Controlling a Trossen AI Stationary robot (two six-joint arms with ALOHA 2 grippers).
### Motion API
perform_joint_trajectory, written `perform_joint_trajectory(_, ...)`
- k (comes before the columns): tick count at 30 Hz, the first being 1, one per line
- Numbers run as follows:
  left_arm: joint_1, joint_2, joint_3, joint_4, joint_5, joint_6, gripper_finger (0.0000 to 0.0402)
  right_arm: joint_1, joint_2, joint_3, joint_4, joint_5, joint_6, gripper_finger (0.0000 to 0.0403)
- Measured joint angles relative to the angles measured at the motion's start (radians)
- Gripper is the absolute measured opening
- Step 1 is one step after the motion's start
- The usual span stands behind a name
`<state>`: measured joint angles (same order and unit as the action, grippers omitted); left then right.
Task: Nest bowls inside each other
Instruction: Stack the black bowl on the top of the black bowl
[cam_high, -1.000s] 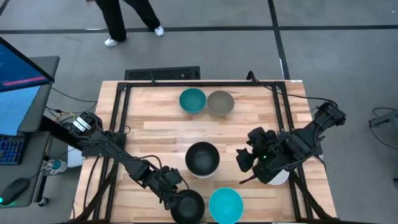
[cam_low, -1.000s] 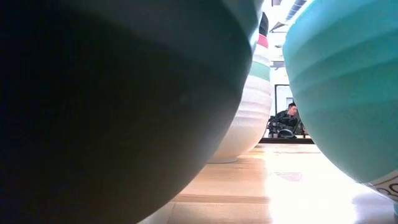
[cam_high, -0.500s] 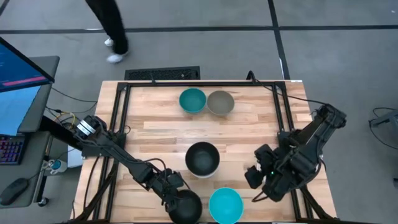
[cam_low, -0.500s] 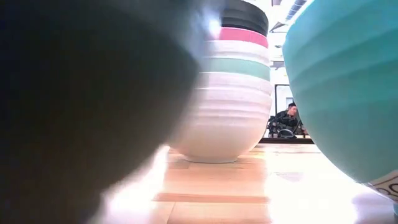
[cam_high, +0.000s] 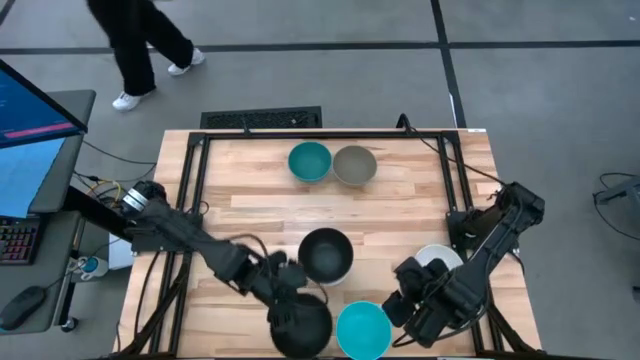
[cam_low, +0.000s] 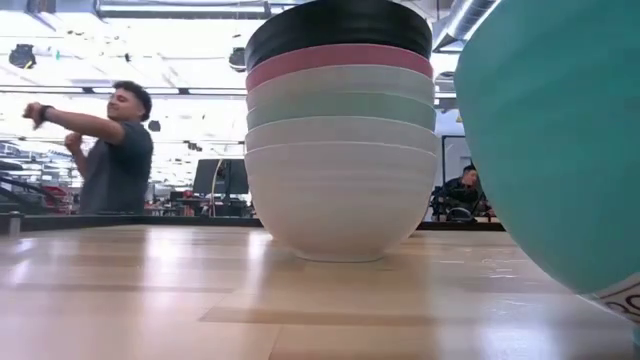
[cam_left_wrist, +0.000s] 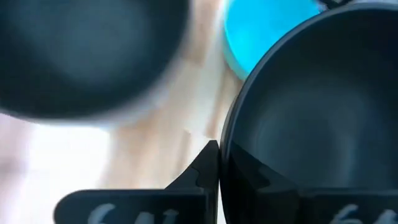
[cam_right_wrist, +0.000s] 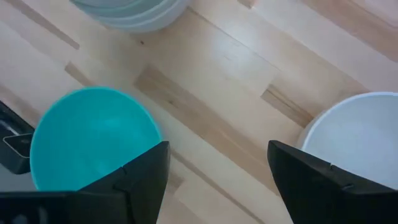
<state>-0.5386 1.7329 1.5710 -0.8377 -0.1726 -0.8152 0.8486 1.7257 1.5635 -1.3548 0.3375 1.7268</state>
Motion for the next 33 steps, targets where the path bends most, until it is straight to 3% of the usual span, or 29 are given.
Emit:
perform_joint_trajectory(4, 0.078, 0.000, 0.224, -0.266, -0.114, 0.077, 0.0001, 0.000, 0.030, -0.013, 0.016, 0.003, 0.009, 0.0274)
perform_joint_trajectory(8, 0.204, 0.000, 0.345, -0.364, -0.159, 0.152, 0.0001, 0.000, 0.018, -0.097, 0.131, 0.003, 0.052, 0.0253)
perform_joint_trajectory(16, 0.366, 0.004, 0.274, -0.365, -0.023, 0.244, 0.0000, 0.000, -0.011, -0.254, 0.317, 0.003, 0.132, 0.0233)
perform_joint_trajectory(25, 0.382, 0.021, 0.183, -0.191, 0.078, 0.283, 0.0000, 0.000, -0.013, -0.262, 0.323, 0.003, 0.159, 0.0234)
perform_joint_trajectory(33, 0.384, 0.105, 0.176, -0.190, 0.097, 0.326, 0.0000, 0.005, -0.014, -0.282, 0.353, -0.009, 0.211, 0.0234)
